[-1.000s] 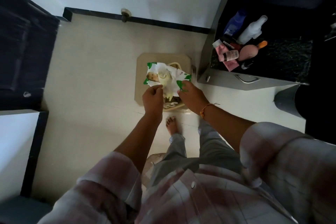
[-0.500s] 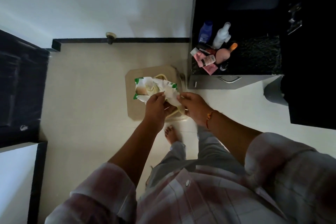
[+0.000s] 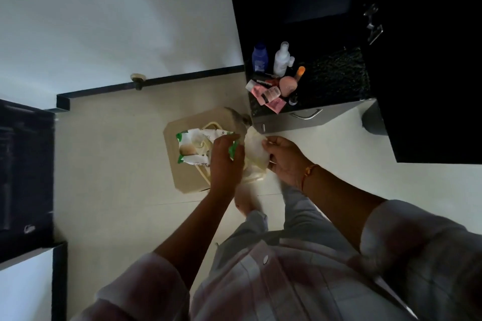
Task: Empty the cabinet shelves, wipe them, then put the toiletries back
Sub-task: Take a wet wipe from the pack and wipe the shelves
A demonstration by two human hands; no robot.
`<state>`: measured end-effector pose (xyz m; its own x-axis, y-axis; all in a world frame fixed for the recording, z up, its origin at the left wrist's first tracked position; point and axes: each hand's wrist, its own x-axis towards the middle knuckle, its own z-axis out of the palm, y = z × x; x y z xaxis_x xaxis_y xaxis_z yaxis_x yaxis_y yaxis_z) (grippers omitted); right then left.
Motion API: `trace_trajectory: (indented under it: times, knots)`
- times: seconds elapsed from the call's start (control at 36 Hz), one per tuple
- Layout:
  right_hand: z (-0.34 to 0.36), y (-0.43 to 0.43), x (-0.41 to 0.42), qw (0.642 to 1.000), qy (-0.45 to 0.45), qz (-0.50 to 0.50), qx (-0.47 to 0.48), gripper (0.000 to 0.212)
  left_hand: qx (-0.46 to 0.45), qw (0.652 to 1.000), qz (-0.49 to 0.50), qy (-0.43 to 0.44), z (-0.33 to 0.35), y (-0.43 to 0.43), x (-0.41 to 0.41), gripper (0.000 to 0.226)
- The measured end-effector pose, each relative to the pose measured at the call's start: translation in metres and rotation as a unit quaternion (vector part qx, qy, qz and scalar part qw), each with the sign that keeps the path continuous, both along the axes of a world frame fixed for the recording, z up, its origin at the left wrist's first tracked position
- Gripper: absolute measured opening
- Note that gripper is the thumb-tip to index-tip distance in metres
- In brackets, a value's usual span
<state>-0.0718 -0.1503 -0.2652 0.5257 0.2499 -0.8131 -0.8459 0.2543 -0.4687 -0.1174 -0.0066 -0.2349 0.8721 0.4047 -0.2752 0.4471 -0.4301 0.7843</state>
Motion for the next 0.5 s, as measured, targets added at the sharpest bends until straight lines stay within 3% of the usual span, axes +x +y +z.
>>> trace_trajectory:
  times: [0.14,0.28,0.39,0.5]
  knots:
    - [0.008,-0.007,0.006,0.997,0.029,-0.042,0.059,0.025,-0.023,0.988,-0.128,0.078,-0.001,-0.010,0.008,0.044]
    - [0.011,-0.016,0.009,0.995,0.023,-0.077,0.059,0.015,-0.058,0.981,-0.133,0.126,0.001,-0.023,0.023,0.028]
    - [0.013,-0.031,0.011,0.997,-0.012,-0.078,0.001,0.012,-0.188,0.962,-0.099,0.172,0.005,-0.036,0.034,0.025]
    - [0.014,-0.053,0.013,0.995,-0.018,-0.086,0.038,0.031,-0.365,0.904,-0.060,0.216,0.004,-0.055,0.048,0.029]
